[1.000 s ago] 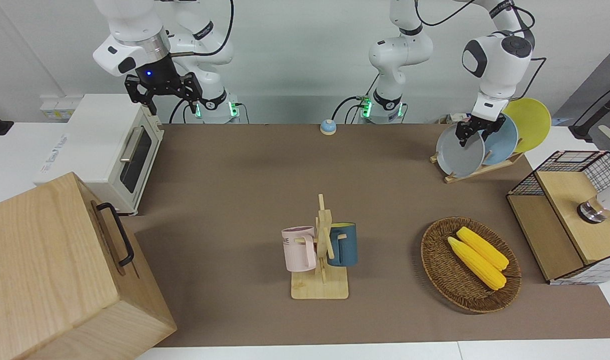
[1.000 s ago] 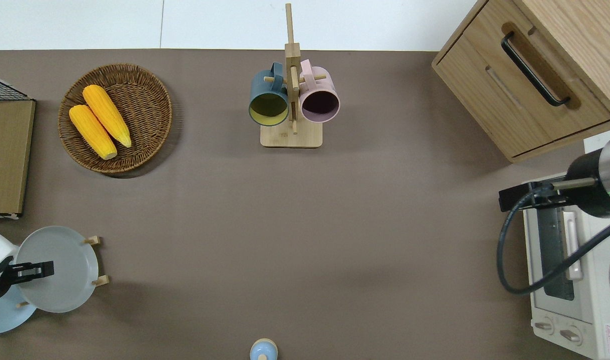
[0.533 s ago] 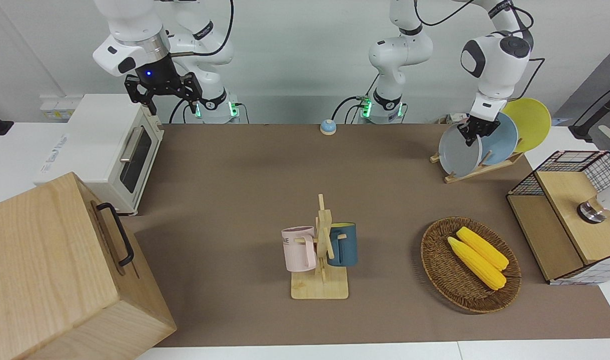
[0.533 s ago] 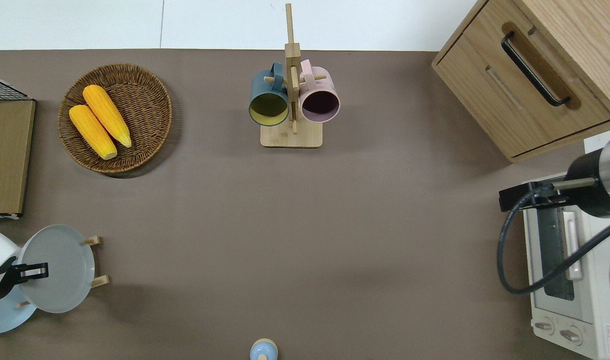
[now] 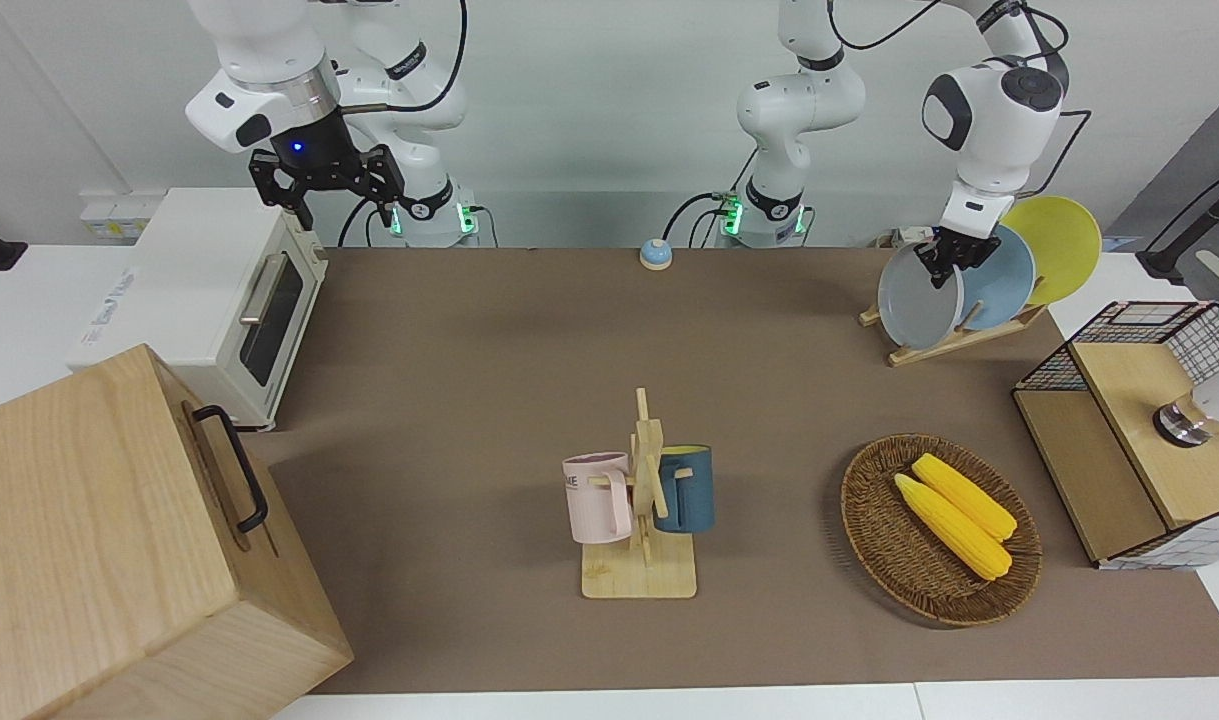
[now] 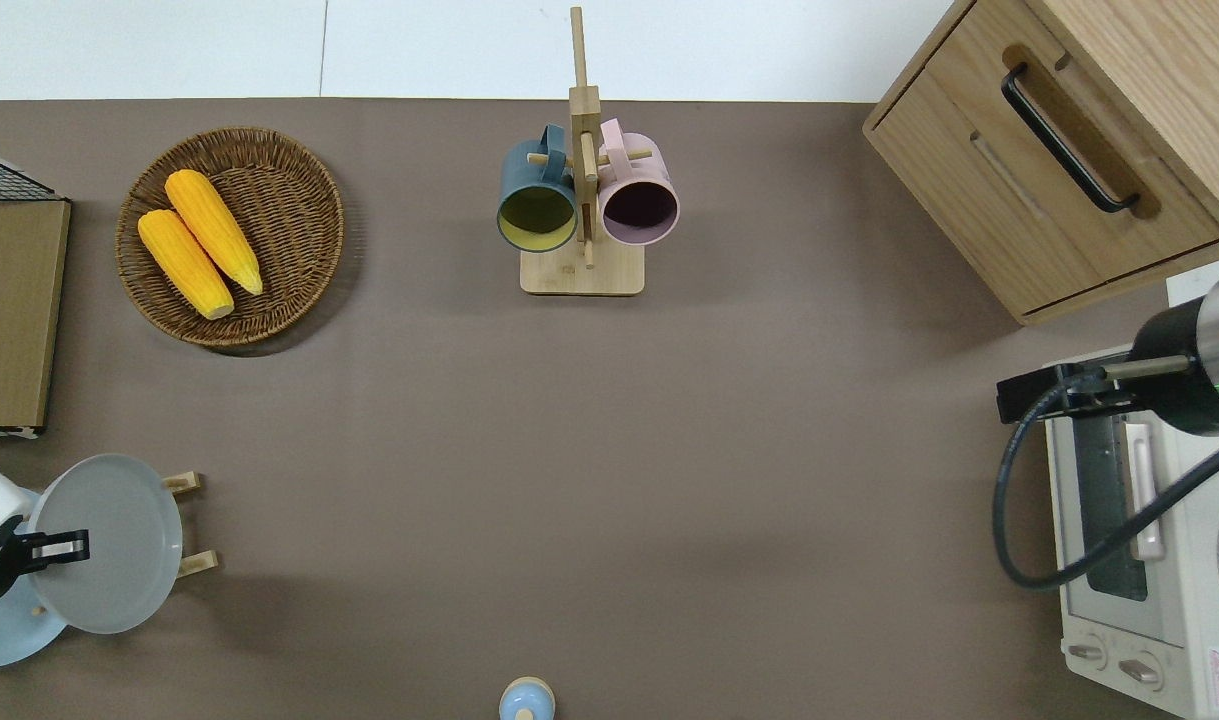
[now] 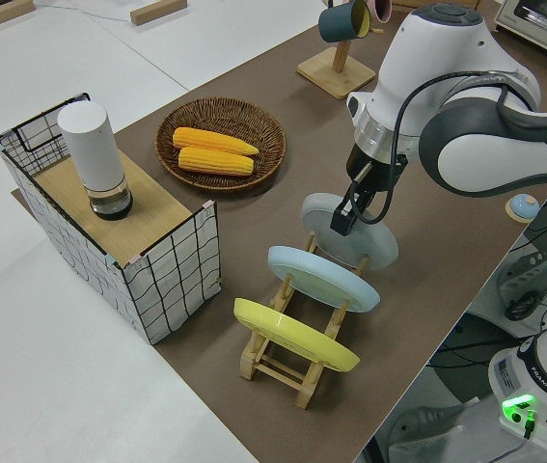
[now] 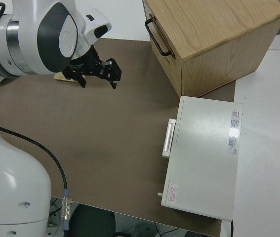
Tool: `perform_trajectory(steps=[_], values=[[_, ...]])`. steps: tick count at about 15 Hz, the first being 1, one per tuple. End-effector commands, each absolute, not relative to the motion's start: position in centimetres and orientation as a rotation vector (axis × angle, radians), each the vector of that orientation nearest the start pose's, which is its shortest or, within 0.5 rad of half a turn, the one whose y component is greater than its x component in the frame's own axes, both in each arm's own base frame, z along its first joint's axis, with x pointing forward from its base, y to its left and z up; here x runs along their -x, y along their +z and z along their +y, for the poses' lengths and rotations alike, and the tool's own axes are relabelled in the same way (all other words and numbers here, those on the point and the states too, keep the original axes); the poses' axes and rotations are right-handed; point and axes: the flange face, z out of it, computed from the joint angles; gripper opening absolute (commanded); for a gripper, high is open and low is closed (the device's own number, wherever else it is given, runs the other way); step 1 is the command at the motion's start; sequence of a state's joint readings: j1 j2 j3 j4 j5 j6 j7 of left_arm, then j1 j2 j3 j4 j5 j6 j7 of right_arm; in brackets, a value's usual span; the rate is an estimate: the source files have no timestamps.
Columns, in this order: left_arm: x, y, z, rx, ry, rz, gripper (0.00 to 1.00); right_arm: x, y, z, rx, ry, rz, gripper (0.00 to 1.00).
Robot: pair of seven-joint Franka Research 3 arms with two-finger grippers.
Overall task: Pick gray plate from low plate rack and place it on table with left arm
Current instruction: 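Lift the gray plate up out of the rack with the left gripper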
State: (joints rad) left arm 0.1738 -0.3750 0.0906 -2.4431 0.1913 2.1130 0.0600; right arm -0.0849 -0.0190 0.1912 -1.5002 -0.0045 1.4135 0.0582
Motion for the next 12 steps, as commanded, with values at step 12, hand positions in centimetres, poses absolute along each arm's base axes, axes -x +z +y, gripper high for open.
perform_trajectory(steps=[12], values=[[-42.6,53.8,10.0,2.974,0.022,-0.150,0.00,-52.7,65.7,5.7,3.147,0.116,-0.075,0.987]])
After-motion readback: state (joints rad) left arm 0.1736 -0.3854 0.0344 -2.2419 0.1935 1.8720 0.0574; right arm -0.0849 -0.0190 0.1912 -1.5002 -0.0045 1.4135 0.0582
